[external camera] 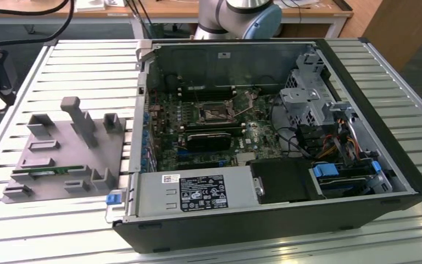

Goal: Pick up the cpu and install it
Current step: 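Pick up the cpu and move it towards the insertion slot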

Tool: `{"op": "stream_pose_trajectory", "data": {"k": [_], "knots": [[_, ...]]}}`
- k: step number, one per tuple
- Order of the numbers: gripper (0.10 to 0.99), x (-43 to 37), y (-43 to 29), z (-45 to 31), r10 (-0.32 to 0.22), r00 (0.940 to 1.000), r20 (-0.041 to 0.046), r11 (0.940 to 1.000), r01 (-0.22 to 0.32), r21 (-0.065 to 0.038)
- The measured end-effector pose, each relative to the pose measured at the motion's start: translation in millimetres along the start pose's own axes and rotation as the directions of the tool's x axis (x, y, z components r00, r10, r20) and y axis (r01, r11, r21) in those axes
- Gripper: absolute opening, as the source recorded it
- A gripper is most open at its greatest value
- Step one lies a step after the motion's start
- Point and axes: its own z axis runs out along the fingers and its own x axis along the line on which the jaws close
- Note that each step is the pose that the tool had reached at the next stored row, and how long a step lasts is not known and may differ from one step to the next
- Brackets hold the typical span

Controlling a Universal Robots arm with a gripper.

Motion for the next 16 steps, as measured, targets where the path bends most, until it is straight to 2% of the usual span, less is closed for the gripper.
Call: {"op": "stream_pose_trajectory", "data": {"k": [16], "knots": [[0.533, 0.3, 2.8, -21.6, 0.000, 1.0000, 0.0000, 1.0000, 0.000, 0.000]]}}
